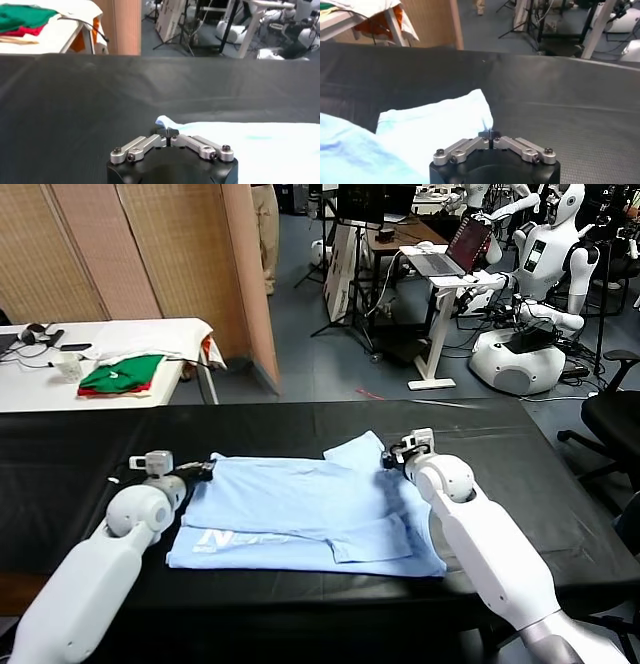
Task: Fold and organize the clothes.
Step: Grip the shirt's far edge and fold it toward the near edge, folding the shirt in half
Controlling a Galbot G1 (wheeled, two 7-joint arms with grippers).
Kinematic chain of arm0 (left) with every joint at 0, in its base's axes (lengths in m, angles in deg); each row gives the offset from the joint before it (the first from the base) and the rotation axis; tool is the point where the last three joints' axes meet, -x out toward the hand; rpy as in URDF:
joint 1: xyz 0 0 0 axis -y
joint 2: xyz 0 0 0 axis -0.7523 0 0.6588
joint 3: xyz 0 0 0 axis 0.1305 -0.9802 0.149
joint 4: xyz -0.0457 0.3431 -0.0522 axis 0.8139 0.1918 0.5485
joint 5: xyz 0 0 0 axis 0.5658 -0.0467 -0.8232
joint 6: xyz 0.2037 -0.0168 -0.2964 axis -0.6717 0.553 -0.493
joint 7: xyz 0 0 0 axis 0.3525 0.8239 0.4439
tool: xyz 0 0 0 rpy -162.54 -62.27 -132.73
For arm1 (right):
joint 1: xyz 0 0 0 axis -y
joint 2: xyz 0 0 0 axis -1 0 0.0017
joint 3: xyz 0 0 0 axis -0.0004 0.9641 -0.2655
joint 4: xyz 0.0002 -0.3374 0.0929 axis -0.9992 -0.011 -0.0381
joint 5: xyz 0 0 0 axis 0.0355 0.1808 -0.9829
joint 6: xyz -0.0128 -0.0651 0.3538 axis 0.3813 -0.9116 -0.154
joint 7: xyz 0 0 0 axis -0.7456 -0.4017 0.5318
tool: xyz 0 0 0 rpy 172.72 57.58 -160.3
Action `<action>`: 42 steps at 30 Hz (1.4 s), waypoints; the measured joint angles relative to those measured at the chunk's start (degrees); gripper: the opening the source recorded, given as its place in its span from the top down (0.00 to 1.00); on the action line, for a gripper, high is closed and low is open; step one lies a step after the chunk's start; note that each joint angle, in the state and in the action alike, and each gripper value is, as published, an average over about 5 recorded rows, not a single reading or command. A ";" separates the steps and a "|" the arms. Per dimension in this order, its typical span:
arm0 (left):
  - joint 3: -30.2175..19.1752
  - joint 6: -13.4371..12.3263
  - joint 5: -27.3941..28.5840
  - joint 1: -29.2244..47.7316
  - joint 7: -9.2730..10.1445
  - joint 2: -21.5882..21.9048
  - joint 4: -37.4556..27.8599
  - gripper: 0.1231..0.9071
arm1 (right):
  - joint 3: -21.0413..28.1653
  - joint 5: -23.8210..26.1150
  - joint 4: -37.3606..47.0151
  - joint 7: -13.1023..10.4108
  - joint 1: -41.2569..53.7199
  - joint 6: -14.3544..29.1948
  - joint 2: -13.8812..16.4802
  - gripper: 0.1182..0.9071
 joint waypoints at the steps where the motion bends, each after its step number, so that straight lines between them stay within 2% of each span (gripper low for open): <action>1: 0.55 -0.03 -0.08 -0.91 0.00 0.36 0.88 0.97 | -0.44 0.10 -1.08 0.05 -0.82 -0.07 0.38 0.97; 11: 4.64 0.08 1.18 -8.45 -0.03 3.42 7.98 0.97 | -4.79 2.28 -10.29 -0.03 -9.82 -2.06 3.34 0.97; 19: 6.64 0.22 5.02 -14.76 -0.43 4.21 11.48 0.97 | -6.53 3.70 -18.09 -2.43 -18.53 -6.68 6.26 0.97; 26: 7.10 -0.63 8.47 -20.41 -1.07 2.88 12.37 0.97 | -6.92 5.65 -22.37 -3.30 -25.29 -9.12 6.42 0.97; 34: 7.30 -1.33 10.86 -23.79 -1.12 1.31 12.92 0.97 | -7.21 6.53 -23.65 -3.38 -28.72 -9.36 5.72 0.97; 36: 7.59 -1.35 11.00 -24.29 -0.80 0.90 13.34 0.97 | -7.41 6.46 -23.92 -3.19 -29.16 -9.23 5.47 0.95; 38: 8.05 -1.42 11.24 -24.64 -0.39 0.46 13.85 0.94 | -7.75 6.33 -24.32 -2.83 -29.60 -9.03 5.24 0.86; 40: 8.67 -1.69 11.91 -24.92 0.04 -0.08 14.62 0.83 | -8.27 6.20 -24.88 -2.42 -30.13 -8.75 4.98 0.74; 42: 9.44 -2.07 12.97 -25.19 0.38 -0.72 15.62 0.67 | -9.18 5.97 -25.76 -2.12 -30.88 -8.44 4.64 0.57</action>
